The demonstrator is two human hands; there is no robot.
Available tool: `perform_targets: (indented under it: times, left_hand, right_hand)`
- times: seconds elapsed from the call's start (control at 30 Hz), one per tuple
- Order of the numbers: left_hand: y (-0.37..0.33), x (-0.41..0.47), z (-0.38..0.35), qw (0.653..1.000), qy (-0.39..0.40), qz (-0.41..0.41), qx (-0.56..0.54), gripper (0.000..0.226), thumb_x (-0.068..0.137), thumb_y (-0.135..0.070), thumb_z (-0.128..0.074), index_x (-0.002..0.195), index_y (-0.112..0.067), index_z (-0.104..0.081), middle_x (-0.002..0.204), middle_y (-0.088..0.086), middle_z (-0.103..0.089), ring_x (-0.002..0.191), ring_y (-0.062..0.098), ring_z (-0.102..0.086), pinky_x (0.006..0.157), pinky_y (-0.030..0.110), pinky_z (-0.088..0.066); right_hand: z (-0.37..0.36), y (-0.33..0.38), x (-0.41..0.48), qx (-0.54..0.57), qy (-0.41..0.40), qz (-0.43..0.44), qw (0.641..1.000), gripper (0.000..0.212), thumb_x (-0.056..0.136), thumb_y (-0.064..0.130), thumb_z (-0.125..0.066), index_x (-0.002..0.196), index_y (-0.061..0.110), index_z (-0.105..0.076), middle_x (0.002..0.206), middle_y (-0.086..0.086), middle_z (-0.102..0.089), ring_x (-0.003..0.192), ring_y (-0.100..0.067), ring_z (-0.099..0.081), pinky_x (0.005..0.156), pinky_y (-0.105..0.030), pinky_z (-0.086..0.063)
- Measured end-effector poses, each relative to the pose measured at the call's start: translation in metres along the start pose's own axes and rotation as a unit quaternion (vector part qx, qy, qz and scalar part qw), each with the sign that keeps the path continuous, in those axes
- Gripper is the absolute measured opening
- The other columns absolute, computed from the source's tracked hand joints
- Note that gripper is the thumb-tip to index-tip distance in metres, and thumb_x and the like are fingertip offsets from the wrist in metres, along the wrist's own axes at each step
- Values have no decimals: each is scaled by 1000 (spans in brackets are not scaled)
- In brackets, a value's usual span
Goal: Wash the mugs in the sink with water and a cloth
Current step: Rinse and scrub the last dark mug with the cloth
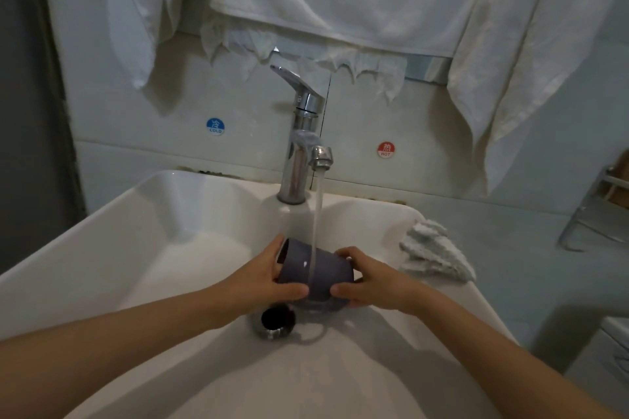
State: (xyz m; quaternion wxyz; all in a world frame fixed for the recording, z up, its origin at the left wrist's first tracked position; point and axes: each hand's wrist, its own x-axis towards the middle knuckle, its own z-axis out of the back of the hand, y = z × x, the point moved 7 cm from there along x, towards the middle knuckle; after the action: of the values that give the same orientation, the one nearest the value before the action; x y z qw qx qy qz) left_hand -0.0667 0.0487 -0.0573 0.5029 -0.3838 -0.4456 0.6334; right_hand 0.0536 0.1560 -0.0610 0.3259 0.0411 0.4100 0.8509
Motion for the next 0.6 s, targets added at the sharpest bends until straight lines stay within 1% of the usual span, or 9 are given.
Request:
perform_targets:
  times: [0.03, 0.1, 0.2, 0.23, 0.33, 0.4, 0.47, 0.53, 0.6]
  left_hand:
    - [1, 0, 1, 1000, -12, 0, -8, 64, 89, -3, -58, 135, -27, -22, 108, 2, -63, 92, 10, -64, 71, 18, -53]
    - [5, 2, 5, 999, -32, 3, -11, 58, 93, -2, -50, 141, -21, -23, 116, 6, -62, 97, 16, -62, 77, 20, -52]
    - [5, 4, 10, 999, -44, 1, -8, 55, 94, -3, -49, 140, -21, -25, 120, 5, -60, 104, 17, -60, 88, 29, -52]
    - [2, 4, 8, 999, -34, -2, -3, 51, 94, -5, -49, 135, -26, -28, 118, 3, -60, 103, 16, -61, 90, 30, -52]
    - [-7, -1, -7, 999, 32, -18, 2, 35, 94, -8, -49, 113, -37, -41, 112, -6, -63, 99, 11, -64, 84, 26, -54]
    - [-8, -2, -16, 998, 50, -33, -15, 37, 94, -12, -51, 121, -36, -45, 117, -3, -64, 106, 12, -63, 91, 29, -52]
    - [-6, 1, -16, 998, 42, -36, -30, 40, 94, -8, -50, 129, -28, -47, 118, 0, -65, 107, 13, -62, 97, 35, -49]
    - [-2, 4, -14, 998, 36, -28, -46, 42, 93, -2, -49, 129, -25, -48, 118, 1, -65, 108, 14, -62, 98, 37, -48]
    - [0, 6, -13, 998, 31, -15, -56, 42, 92, 1, -49, 121, -29, -50, 116, 2, -66, 106, 17, -64, 95, 35, -50]
  right_hand:
    - [-2, 0, -1, -1, 7, 4, 1000, 64, 90, 19, -61, 143, 20, -26, 132, -3, -44, 110, -23, -58, 91, -34, -53]
    - [-2, 1, -1, -76, -1, 17, 997, 69, 94, 26, -55, 149, 18, -16, 145, -2, -37, 126, -19, -46, 102, -26, -40]
    - [2, 18, -4, -172, -65, 85, 979, 61, 97, 29, -48, 149, 15, -19, 155, 0, -22, 140, -13, -24, 107, -14, -18]
    - [2, 24, -5, -164, -88, 101, 977, 57, 97, 31, -46, 147, 18, -24, 155, 3, -22, 140, -10, -24, 106, -13, -17]
    - [-3, 43, -7, -110, -131, 140, 975, 59, 89, 46, -52, 142, 28, -34, 138, 13, -42, 125, -5, -42, 97, -6, -28]
    - [-14, 47, -6, -149, -113, 139, 972, 70, 81, 63, -46, 142, 34, -31, 138, 12, -46, 123, -10, -46, 99, -16, -36]
    - [-18, 44, -4, -212, -105, 108, 966, 64, 83, 67, -32, 140, 37, -33, 138, 7, -49, 121, -16, -49, 100, -29, -39]
    - [-17, 45, -2, -225, -115, 90, 963, 46, 96, 54, -25, 133, 34, -41, 132, 1, -55, 114, -21, -53, 98, -37, -42]
    - [-15, 41, 5, -218, -125, 69, 965, 42, 101, 44, -19, 129, 29, -47, 126, -5, -58, 110, -26, -55, 97, -39, -42]
